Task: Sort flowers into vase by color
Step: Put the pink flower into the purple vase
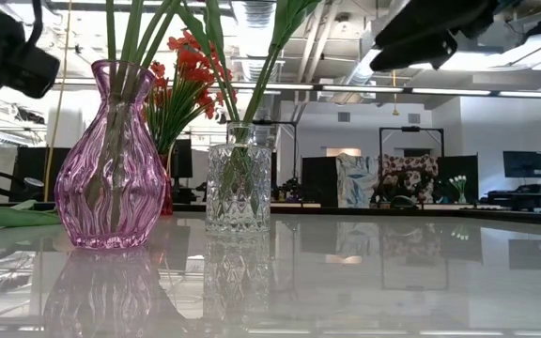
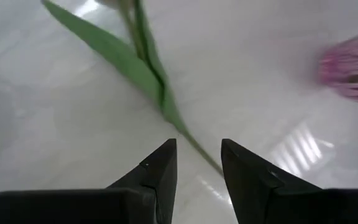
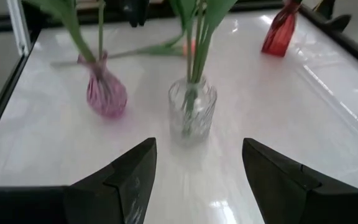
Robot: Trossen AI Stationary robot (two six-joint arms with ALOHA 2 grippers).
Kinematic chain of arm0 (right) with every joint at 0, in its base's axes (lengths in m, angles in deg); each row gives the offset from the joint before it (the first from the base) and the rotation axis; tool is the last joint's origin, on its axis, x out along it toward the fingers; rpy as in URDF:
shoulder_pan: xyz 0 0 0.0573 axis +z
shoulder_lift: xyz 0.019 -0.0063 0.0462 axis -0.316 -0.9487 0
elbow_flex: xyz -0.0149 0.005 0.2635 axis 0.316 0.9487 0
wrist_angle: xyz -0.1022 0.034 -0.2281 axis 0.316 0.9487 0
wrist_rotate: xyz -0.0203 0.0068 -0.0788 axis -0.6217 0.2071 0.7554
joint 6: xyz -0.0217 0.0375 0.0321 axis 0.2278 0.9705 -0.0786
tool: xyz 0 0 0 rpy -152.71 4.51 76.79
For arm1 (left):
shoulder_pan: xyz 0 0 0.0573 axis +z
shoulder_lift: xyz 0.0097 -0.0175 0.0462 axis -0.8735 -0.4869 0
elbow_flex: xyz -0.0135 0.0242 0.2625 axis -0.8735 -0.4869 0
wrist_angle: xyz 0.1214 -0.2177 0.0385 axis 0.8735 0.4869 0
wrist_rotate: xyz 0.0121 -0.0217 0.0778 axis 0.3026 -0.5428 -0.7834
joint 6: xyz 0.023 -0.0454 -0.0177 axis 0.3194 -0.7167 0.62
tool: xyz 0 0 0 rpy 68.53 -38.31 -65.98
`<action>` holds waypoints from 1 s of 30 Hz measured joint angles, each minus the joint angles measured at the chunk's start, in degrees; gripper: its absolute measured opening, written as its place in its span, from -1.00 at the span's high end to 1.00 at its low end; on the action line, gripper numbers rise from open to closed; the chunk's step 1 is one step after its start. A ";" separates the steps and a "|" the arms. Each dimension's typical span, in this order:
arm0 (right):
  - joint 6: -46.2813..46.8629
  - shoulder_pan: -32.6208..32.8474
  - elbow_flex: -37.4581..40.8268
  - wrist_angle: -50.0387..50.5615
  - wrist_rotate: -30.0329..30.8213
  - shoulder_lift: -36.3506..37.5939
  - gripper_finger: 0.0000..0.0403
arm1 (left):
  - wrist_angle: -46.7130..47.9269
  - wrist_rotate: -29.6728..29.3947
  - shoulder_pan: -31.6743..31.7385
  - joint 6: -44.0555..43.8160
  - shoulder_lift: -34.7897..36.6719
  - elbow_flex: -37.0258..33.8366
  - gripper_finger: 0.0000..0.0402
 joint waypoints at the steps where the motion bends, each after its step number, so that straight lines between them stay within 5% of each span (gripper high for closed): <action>1: 0.02 -0.02 0.00 0.65 -0.70 0.00 -0.31 | 0.00 -0.01 -0.20 -0.35 -1.33 0.00 0.44; 13: -1.56 -0.68 0.00 5.82 -4.84 0.00 -0.31 | -10.41 -2.39 -6.02 -10.95 -13.51 0.00 0.44; 30: -4.28 -1.44 0.00 7.41 -10.35 0.00 -0.31 | -11.19 -4.56 -8.74 -16.09 -22.24 1.20 0.44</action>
